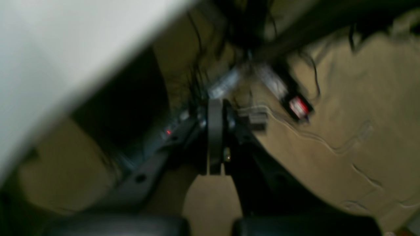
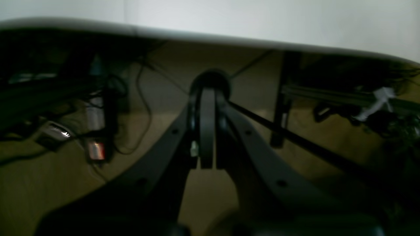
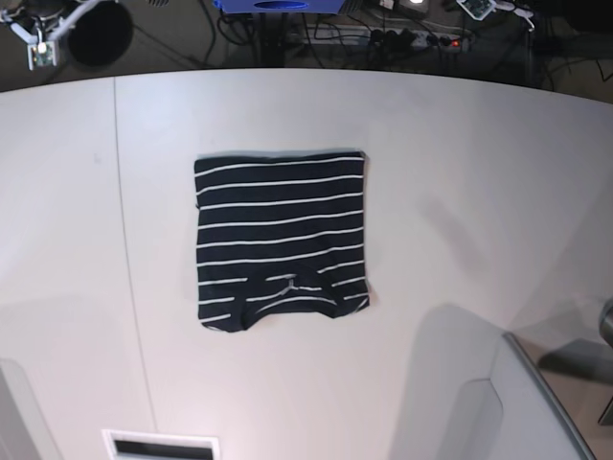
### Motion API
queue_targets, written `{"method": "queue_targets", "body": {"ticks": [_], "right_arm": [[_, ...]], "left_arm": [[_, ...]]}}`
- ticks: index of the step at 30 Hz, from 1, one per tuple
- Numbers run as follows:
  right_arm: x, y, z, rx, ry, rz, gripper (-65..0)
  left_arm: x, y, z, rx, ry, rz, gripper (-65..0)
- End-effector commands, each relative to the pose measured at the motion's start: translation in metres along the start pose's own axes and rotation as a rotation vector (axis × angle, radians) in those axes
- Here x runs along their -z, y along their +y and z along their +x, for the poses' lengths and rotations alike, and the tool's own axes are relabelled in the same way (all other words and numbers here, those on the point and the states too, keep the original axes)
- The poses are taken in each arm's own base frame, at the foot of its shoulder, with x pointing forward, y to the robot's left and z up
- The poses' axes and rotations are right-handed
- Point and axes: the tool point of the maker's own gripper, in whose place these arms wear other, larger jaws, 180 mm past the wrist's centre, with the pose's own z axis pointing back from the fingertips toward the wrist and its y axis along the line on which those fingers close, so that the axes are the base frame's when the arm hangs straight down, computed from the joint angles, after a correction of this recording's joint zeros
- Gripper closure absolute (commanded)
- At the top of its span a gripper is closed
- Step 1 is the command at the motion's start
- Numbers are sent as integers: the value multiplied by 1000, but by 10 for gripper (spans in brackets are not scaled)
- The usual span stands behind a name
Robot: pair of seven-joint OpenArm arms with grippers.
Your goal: Layout the t-shirt on the table in an organized manner, then fold the t-shirt properly
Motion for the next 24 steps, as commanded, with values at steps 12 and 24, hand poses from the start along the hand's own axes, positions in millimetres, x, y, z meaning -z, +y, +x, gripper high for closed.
{"method": "queue_targets", "body": {"ticks": [12, 24], "right_arm": [[48, 64, -142, -202, 350, 124, 0], [129, 129, -176, -362, 335, 120, 0]], "left_arm": [[78, -62, -99, -486, 9, -24, 0], [175, -42, -63, -382, 46, -17, 0]]}}
